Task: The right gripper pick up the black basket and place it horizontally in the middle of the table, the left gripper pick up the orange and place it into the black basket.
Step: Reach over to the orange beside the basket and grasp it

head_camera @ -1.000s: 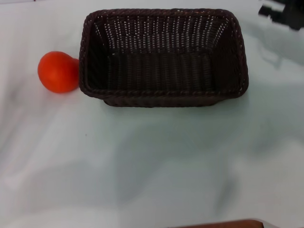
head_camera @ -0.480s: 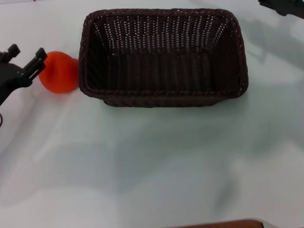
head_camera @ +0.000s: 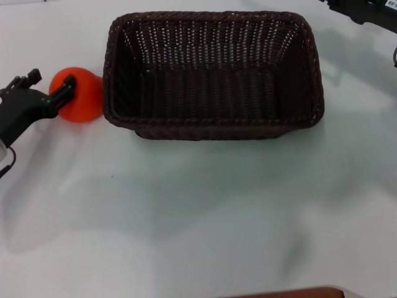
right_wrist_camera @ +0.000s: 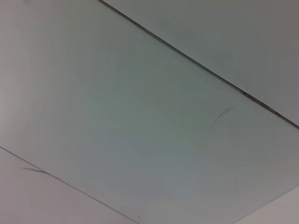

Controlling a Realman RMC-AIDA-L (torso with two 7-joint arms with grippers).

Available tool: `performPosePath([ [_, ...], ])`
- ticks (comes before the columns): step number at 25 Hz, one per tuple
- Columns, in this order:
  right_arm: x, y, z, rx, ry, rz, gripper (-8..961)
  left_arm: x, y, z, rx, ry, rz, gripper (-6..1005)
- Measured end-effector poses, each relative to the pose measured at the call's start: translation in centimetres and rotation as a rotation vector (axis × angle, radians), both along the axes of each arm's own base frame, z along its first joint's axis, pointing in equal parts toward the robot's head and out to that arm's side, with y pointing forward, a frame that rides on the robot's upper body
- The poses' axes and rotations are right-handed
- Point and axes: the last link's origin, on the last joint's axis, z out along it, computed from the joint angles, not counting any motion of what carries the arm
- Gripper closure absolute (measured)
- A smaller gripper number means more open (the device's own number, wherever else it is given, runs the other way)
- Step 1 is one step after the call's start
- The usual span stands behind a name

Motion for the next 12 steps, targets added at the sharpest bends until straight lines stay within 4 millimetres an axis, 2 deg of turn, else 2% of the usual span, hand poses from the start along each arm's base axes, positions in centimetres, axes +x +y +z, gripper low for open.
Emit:
performPosePath([
  [12, -0.4, 0.5, -0.1, 0.008, 0.001, 0.001, 155, 0.5, 0.2, -1.7, -0.097, 0.088, -0.030, 344],
])
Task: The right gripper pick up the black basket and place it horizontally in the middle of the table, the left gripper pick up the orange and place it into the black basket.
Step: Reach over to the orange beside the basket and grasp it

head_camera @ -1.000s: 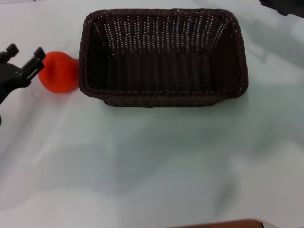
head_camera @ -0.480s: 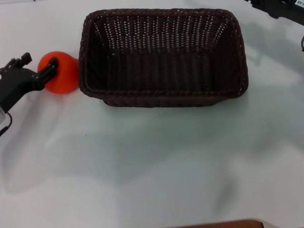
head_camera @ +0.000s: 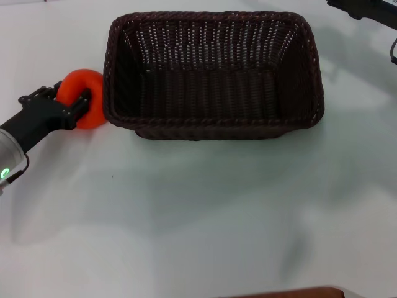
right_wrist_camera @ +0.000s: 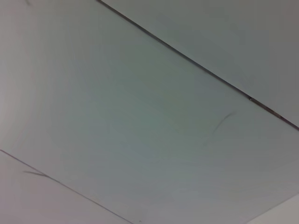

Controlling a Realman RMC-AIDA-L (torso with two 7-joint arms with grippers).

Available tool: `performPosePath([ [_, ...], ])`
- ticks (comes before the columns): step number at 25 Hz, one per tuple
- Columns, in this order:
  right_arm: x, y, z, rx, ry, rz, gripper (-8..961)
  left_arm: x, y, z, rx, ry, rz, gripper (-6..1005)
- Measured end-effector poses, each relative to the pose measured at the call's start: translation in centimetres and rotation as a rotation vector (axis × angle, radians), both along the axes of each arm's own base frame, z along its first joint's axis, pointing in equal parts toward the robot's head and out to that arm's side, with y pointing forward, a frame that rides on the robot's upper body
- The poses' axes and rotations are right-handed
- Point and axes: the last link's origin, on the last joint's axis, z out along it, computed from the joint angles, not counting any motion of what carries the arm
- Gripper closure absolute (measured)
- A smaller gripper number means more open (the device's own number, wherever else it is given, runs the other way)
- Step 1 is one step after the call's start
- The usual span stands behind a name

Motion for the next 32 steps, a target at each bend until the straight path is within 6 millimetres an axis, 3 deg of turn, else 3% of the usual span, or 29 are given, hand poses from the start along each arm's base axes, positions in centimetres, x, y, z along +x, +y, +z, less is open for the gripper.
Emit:
performPosePath([
  [2, -0.1, 0.1, 0.0, 0.001, -0.002, -0.001, 155, 0.1, 0.0, -0.1, 0.000, 0.013, -0.012, 349],
  [6, -0.2, 0.2, -0.1, 0.001, -0.002, 0.000, 156, 0.1, 0.0, -0.1, 0.004, 0.023, -0.019, 545],
  [11, -0.2, 0.3, -0.2, 0.000, 0.001, -0.003, 156, 0.0, -0.1, 0.7, 0.045, -0.007, -0.014, 592],
  [15, -0.1, 0.3, -0.2, 0.003, 0.003, -0.005, 156, 0.2, -0.4, 3.3, 0.169, -0.135, -0.038, 621],
  [16, -0.1, 0.3, -0.2, 0.005, 0.002, -0.004, 156, 0.5, -0.8, 4.8, 0.243, -0.216, -0.076, 626],
  [22, -0.2, 0.2, -0.3, 0.009, 0.000, 0.001, 155, 2.2, -1.3, 7.3, 0.330, -0.397, -0.175, 657],
  [27, -0.5, 0.2, -0.4, 0.019, 0.010, 0.015, 156, 4.3, -0.6, 7.1, 0.288, -0.478, -0.245, 775],
  [32, -0.4, 0.1, -0.4, 0.021, 0.015, 0.021, 156, 3.9, -0.1, 6.9, 0.292, -0.459, -0.204, 919],
])
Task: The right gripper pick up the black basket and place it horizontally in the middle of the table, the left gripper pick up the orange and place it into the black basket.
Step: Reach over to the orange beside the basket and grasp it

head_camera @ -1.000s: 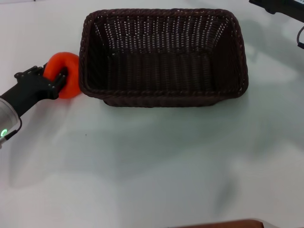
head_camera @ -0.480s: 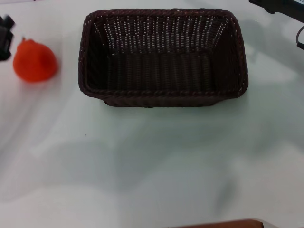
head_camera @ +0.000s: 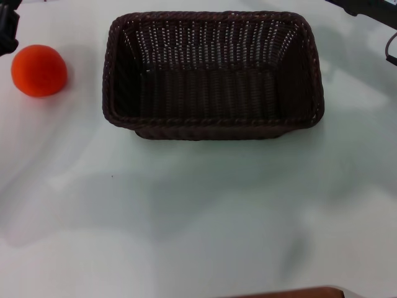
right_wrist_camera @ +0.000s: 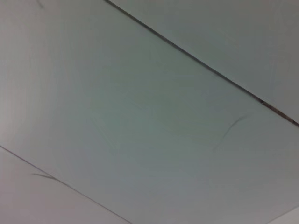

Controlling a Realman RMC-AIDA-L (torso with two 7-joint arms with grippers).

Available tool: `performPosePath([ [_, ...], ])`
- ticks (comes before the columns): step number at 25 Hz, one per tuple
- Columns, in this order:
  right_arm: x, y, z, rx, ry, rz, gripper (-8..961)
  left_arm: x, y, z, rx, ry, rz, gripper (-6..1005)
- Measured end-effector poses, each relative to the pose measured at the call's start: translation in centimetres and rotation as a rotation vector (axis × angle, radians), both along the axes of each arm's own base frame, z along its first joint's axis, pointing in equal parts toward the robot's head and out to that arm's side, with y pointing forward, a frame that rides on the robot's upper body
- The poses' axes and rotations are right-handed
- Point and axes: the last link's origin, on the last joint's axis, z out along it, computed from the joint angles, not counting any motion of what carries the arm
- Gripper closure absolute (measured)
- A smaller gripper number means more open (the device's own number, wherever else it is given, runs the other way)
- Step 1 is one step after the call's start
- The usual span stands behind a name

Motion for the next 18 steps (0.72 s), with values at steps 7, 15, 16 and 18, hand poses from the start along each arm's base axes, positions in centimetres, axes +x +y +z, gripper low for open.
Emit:
performPosePath([
  [7, 0.3, -0.2, 0.0, 0.009, -0.002, -0.004, 155, -2.6, 0.5, -0.5, -0.014, 0.036, 0.177, 780],
  [15, -0.1, -0.1, -0.2, 0.003, 0.004, 0.004, 155, -4.2, 1.3, -1.9, -0.069, 0.079, 0.318, 494],
  [16, -0.1, -0.1, -0.3, 0.001, 0.006, 0.005, 155, -4.3, 1.3, -2.1, -0.076, 0.084, 0.327, 459],
  [18, -0.1, -0.1, -0.3, -0.001, 0.007, 0.005, 155, -4.4, 1.4, -2.4, -0.087, 0.095, 0.339, 410],
])
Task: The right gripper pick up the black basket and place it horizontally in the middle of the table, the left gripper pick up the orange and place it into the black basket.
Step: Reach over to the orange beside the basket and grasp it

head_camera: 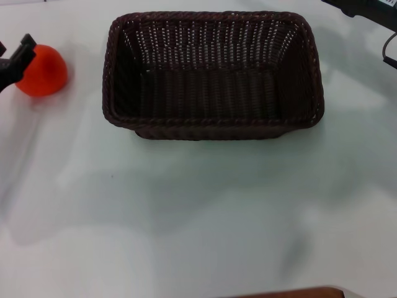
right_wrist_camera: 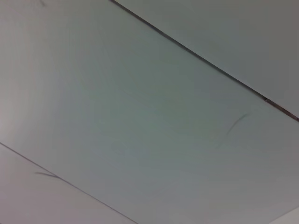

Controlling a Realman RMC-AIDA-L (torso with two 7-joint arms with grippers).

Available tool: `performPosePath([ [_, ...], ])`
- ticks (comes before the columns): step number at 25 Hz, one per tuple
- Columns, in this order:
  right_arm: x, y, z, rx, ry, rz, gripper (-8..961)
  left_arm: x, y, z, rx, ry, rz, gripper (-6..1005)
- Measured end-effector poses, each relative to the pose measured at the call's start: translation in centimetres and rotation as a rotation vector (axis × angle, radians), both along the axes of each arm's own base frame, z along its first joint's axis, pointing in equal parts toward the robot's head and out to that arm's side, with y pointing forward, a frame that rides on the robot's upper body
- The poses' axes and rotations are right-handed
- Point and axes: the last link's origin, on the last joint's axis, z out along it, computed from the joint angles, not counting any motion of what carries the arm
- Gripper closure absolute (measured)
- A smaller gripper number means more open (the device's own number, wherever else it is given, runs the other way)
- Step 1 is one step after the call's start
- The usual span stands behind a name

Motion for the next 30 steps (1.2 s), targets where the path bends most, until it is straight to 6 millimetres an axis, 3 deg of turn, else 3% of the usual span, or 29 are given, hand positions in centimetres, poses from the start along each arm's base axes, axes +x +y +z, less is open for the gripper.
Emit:
performPosePath([
  [14, -0.1, -0.3, -0.8, -0.017, 0.016, -0.002, 156, -0.3, 1.0, -2.0, -0.099, 0.122, 0.063, 106],
  [17, -0.2, -0.3, -0.9, -0.018, 0.016, 0.003, 156, -0.4, 1.3, -2.6, -0.120, 0.143, 0.087, 113],
  [22, -0.3, -0.3, -1.1, -0.019, 0.021, 0.005, 156, -0.3, 1.3, -3.1, -0.139, 0.175, 0.084, 209],
  [27, -0.2, -0.4, -1.0, -0.017, 0.025, 0.003, 156, -0.3, 1.1, -3.1, -0.142, 0.188, 0.074, 413],
  [30, -0.2, -0.4, -1.0, -0.017, 0.025, 0.004, 155, -0.3, 1.1, -3.1, -0.142, 0.193, 0.071, 444],
])
